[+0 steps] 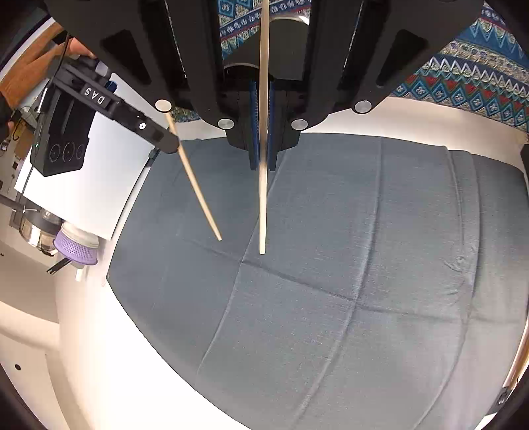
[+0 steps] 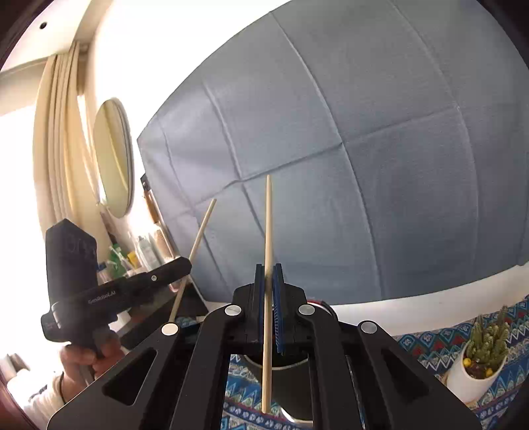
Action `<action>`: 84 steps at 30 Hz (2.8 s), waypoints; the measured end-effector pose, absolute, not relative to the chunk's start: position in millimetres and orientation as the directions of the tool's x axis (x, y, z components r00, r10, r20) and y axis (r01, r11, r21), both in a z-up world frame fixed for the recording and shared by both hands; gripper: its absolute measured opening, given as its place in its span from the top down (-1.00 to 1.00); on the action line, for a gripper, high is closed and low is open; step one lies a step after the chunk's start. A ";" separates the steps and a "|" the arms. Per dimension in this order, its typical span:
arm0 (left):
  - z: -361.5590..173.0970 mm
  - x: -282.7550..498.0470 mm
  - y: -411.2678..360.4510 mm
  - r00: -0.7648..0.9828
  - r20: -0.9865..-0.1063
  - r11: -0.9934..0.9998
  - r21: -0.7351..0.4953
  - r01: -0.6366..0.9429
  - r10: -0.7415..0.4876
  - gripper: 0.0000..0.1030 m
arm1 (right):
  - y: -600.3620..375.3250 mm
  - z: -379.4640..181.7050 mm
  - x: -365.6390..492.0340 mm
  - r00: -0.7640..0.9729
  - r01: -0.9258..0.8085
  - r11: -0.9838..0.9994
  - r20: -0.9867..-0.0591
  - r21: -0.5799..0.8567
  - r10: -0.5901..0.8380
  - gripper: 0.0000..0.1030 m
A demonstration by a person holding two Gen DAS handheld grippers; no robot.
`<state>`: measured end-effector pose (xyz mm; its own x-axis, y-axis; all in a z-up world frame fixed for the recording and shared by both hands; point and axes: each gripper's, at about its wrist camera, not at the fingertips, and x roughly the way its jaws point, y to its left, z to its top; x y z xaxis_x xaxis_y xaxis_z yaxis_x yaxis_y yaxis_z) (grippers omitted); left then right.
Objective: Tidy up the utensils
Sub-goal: 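Lift the chopstick with the right tool and drop it into the black holder, then move the right tool back down and grasp another chopstick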
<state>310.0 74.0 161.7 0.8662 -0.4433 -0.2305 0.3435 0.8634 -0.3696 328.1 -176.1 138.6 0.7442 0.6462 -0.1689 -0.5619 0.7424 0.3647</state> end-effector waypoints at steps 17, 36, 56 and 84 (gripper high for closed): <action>135.5 356.7 39.6 0.915 -0.005 0.839 -0.402 0.368 -0.404 0.90 | -139.2 93.0 376.7 0.766 -0.580 0.728 -0.058 0.364 0.640 0.91; 105.4 325.7 36.4 0.900 -0.164 0.893 -0.286 0.348 -0.403 0.89 | -146.1 81.5 329.0 0.797 -0.524 0.838 -0.260 0.154 0.546 0.91; 98.7 242.4 70.8 0.858 -0.471 0.958 -0.274 0.080 -0.206 -0.08 | -182.8 75.3 250.8 0.822 -0.452 0.890 -0.361 0.058 0.441 0.03; -15.5 167.5 39.4 0.545 -0.820 0.985 -0.142 0.101 -0.175 -0.88 | -203.1 -30.9 216.4 0.527 -0.332 0.943 -0.833 -0.016 0.172 -0.53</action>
<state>167.5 39.4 -15.5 0.5451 -0.1745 -0.8200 0.1011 0.9846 -0.1424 216.4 -203.1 -30.9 0.5265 0.1717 -0.8326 -0.3322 0.9431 -0.0155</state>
